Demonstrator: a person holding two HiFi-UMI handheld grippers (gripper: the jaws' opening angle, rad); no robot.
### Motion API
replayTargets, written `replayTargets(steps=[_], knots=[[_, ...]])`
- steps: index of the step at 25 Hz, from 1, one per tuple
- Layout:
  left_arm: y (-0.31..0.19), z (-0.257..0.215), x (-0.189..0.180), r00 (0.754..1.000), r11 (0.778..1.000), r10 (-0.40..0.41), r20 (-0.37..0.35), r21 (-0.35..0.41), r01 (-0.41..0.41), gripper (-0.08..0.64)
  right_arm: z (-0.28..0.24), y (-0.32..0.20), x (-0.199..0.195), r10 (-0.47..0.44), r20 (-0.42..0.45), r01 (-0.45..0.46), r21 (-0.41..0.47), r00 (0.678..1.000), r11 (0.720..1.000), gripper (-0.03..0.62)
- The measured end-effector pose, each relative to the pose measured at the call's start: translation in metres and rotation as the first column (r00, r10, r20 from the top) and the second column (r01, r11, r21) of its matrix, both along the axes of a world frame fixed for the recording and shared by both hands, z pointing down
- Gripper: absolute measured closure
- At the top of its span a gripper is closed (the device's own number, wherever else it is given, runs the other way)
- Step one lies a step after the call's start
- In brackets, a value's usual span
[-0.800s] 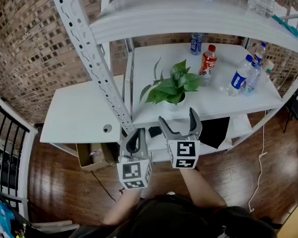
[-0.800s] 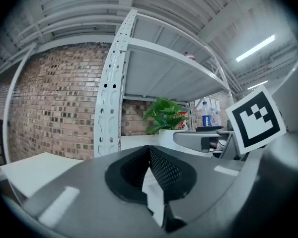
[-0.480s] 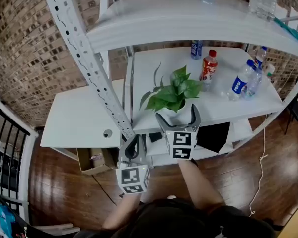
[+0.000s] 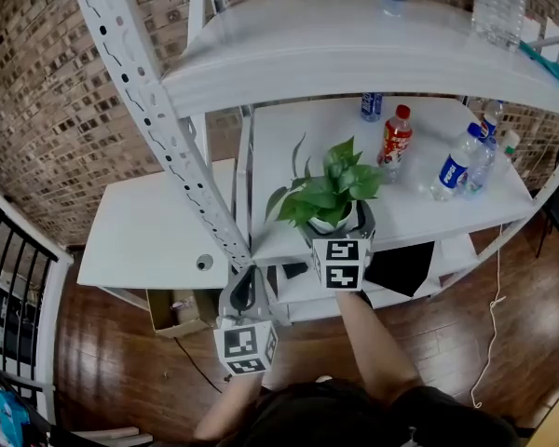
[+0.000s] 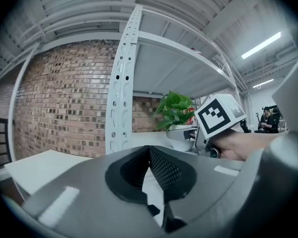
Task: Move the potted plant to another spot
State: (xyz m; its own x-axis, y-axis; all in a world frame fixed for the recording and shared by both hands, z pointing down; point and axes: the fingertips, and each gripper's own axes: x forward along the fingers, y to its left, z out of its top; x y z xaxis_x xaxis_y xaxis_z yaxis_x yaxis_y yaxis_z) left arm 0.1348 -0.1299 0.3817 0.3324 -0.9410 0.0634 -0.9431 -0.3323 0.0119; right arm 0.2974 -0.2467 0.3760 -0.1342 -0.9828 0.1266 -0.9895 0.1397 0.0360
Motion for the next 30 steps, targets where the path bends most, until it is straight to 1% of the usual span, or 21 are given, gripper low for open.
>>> replayTargets(steps=[2, 3, 4, 5, 8, 13, 16, 21, 25, 30], knots=[[-0.002, 0.0, 0.0, 1.0, 1.0, 0.0, -0.001, 0.0, 0.0, 0.543, -0.001, -0.003, 0.0, 0.001, 0.0, -0.001, -0.004, 1.0, 1.0, 0.025], [-0.002, 0.0, 0.0, 1.0, 1.0, 0.002, -0.001, 0.001, -0.002, 0.544, -0.001, -0.003, 0.001, 0.003, 0.0, -0.003, -0.005, 1.0, 1.0, 0.071], [-0.003, 0.0, 0.001, 1.0, 1.0, 0.003, -0.001, 0.002, -0.003, 0.543, -0.001, -0.003, 0.002, 0.004, 0.001, -0.004, -0.007, 1.0, 1.0, 0.1], [-0.003, 0.0, 0.001, 1.0, 1.0, 0.004, -0.002, 0.002, -0.004, 0.543, -0.001, -0.003, 0.002, 0.004, 0.003, -0.004, -0.008, 1.0, 1.0, 0.106], [-0.004, 0.0, 0.001, 1.0, 1.0, 0.007, -0.004, 0.003, -0.007, 0.543, -0.001, -0.003, 0.001, -0.001, 0.002, 0.001, -0.008, 1.0, 1.0, 0.106], [-0.001, -0.002, 0.002, 1.0, 1.0, 0.017, -0.003, 0.007, -0.017, 0.543, -0.014, 0.011, -0.002, -0.011, -0.013, 0.011, 0.025, 1.0, 1.0, 0.107], [0.005, -0.001, -0.002, 1.0, 1.0, 0.011, -0.009, 0.004, -0.011, 0.544, -0.023, 0.032, -0.006, -0.039, -0.02, 0.04, 0.031, 0.999, 0.999, 0.109], [0.014, -0.002, -0.006, 1.0, 1.0, 0.011, -0.01, 0.004, -0.011, 0.543, -0.028, 0.069, -0.005, -0.059, -0.022, 0.059, 0.038, 0.998, 0.997, 0.109], [0.029, -0.001, -0.015, 1.0, 1.0, -0.001, -0.008, -0.002, 0.001, 0.543, -0.028, 0.103, -0.018, -0.098, -0.009, 0.098, 0.028, 0.995, 0.995, 0.109], [0.039, 0.006, -0.027, 1.0, 1.0, -0.02, -0.015, -0.025, 0.019, 0.544, -0.027, 0.133, -0.03, -0.117, -0.003, 0.117, 0.025, 0.993, 0.993, 0.109]])
